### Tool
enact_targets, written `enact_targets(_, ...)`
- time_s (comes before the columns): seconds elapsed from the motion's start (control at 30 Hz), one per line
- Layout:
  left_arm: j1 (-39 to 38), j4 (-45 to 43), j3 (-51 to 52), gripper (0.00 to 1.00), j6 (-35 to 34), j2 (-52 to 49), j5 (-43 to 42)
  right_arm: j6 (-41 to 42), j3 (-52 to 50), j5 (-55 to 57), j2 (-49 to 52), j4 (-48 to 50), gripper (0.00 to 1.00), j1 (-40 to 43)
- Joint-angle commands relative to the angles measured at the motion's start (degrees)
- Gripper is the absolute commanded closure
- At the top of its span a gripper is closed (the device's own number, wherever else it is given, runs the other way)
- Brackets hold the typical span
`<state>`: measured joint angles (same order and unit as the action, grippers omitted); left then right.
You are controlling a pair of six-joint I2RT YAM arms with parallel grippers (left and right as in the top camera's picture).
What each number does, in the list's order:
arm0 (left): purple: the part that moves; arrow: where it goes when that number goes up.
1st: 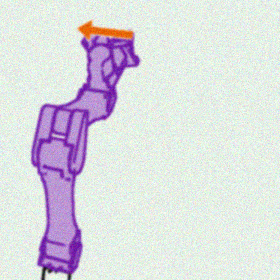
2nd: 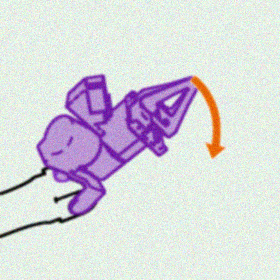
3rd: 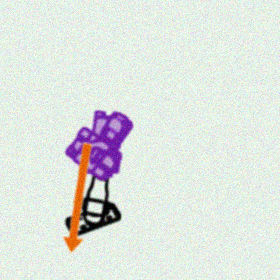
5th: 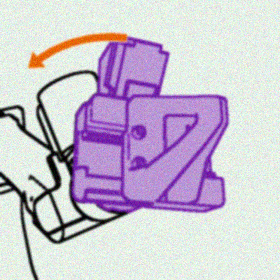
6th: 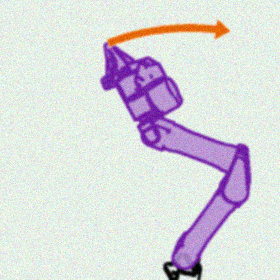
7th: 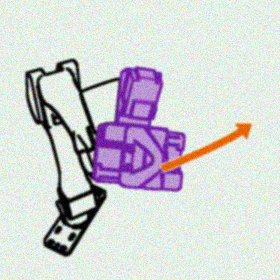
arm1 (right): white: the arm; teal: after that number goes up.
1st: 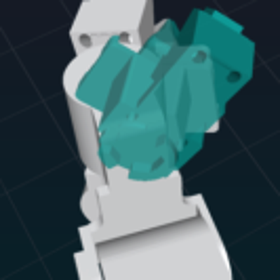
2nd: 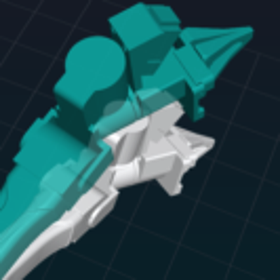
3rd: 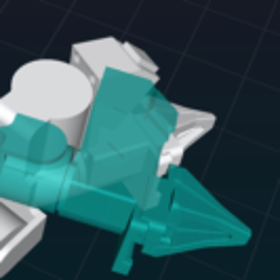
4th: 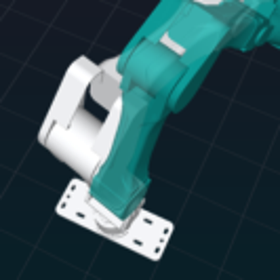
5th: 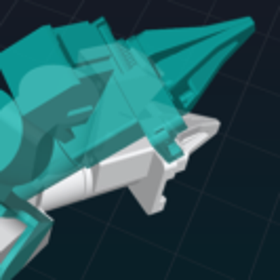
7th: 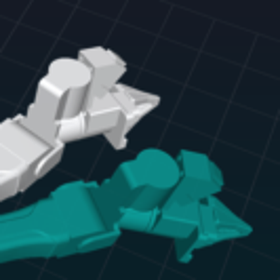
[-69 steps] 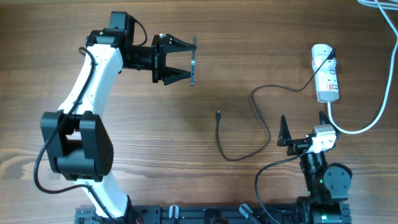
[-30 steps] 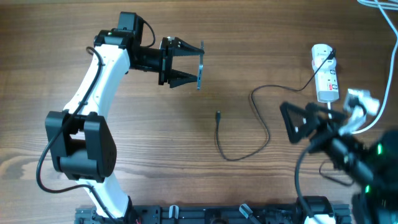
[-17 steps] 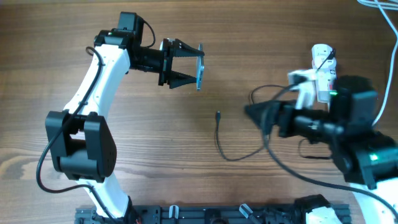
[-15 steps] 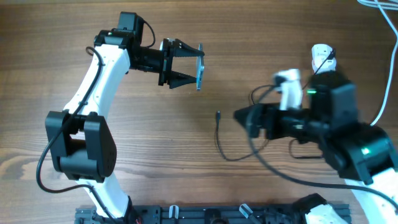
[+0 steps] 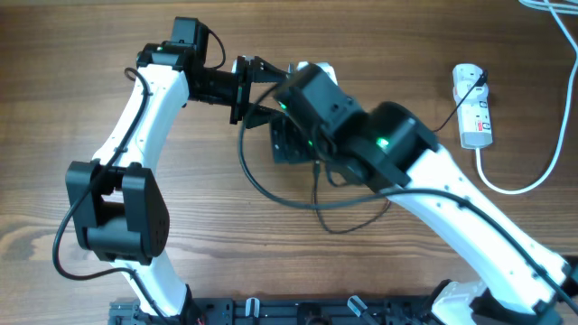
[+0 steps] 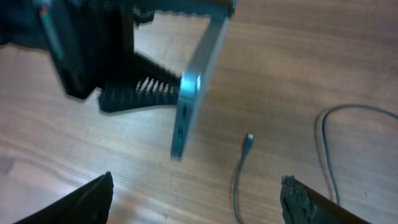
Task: Plug charger to phone and switch on socket
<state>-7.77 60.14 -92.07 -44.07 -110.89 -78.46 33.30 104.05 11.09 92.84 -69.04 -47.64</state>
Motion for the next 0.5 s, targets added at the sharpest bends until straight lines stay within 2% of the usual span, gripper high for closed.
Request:
enact_targets(0.0, 0.15, -0.09, -1.49, 0.37, -0.15, 2.01, -1.73, 2.08, 1.99, 4.59, 1.99, 3.17, 0.19, -0.09)
enact_targets(0.13, 0.15, -0.07, -1.49, 0.37, -0.33, 2.01, -1.77, 7.54, 1.97, 9.07, 3.98, 3.87, 0.32, -0.09)
enact_targets(0.37, 0.15, -0.07, -1.49, 0.37, -1.97, 2.01, -1.79, 7.85, 1.97, 12.44, 6.14, 4.98, 0.34, -0.09)
enact_targets(0.47, 0.15, -0.09, -1.49, 0.37, -2.93, 2.01, -1.79, 7.85, 1.97, 12.44, 6.29, 6.45, 0.41, -0.09)
